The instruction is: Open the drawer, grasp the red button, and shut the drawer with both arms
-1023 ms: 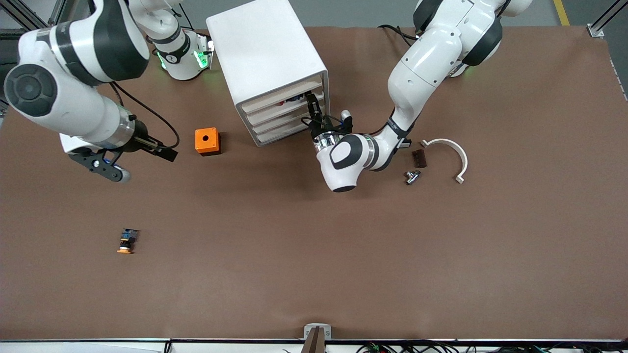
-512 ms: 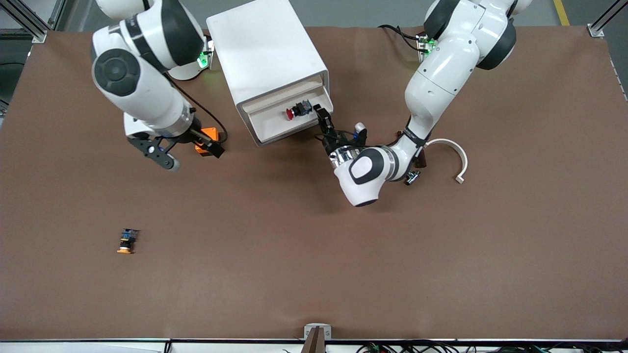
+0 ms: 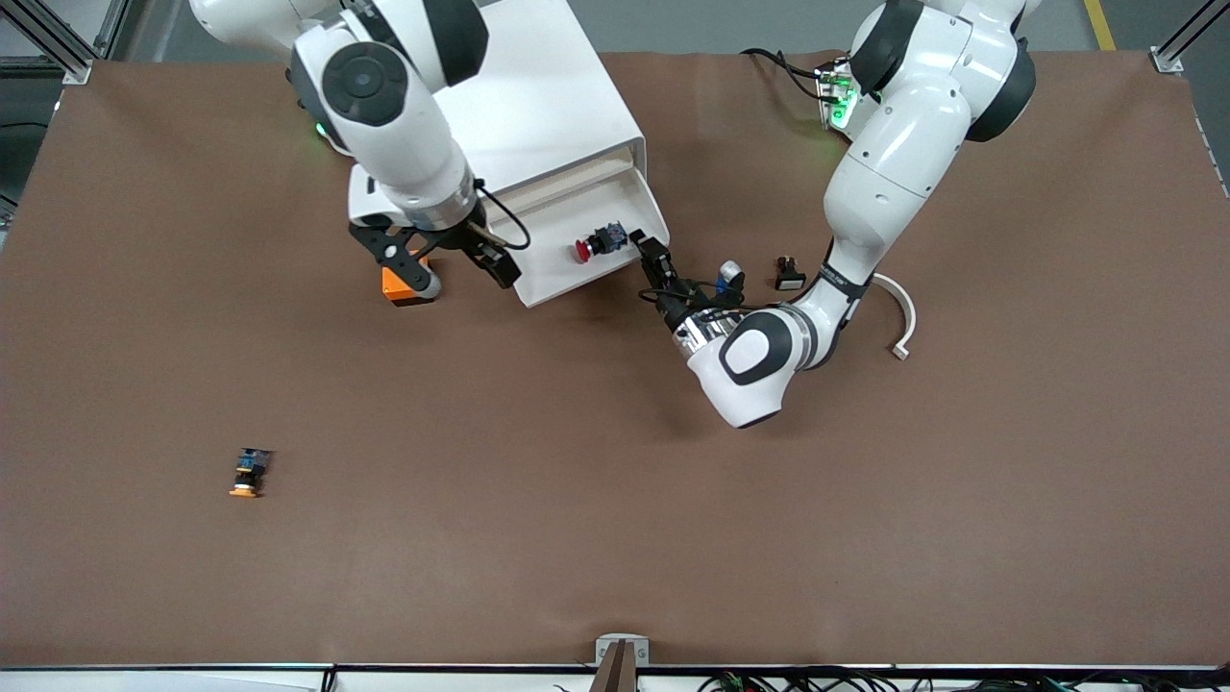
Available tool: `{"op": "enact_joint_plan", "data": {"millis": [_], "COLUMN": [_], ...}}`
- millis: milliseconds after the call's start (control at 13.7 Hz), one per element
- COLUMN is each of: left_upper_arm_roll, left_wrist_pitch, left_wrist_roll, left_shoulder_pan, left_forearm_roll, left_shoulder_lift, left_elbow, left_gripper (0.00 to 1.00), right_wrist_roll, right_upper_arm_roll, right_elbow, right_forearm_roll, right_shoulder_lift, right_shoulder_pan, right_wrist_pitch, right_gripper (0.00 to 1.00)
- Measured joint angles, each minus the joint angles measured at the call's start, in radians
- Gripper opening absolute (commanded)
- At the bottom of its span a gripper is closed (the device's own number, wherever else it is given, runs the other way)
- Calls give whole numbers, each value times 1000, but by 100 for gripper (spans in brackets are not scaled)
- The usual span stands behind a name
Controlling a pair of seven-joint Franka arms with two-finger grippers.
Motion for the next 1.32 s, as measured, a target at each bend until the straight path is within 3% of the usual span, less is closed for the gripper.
{"op": "enact_joint_plan", "data": {"millis": [146,219,292,438,585,950,1315], "left_upper_arm_roll": [15,17,19,32,40,41,83], "left_wrist_pitch": [0,0,3,1,0,1,2], "left_wrist_roll": [-1,-2,-3,-2,42,233,611], "left_shoulder_pan": [21,33,43,51,55,56,60], "left_forearm_roll": [-8,-9,-13,-13,-13,-13,-13], "left_shoulder_lift": [0,0,0,0,0,0,-3], "left_elbow": [8,11,13,12,14,93,172], "left_gripper": [8,15,30,74,98,99,99], "right_wrist_roll": [70,105,138,203,264,375,436], "right_upper_arm_roll": [0,0,-1,-1,-1,-1,-1], "right_elbow": [-4,-5,-5,-6,-4,49,106], "right_forearm_roll": [0,0,0,-1,-3,-6,-7], "right_shoulder_lift": [28,43,58,94,132,227,285], "right_shoulder_pan": [42,59,76,110,144,192,212], "right_wrist_pitch": [40,58,77,123,168,192,192], "right_gripper": [100,100,100,100,100,97,88]}}
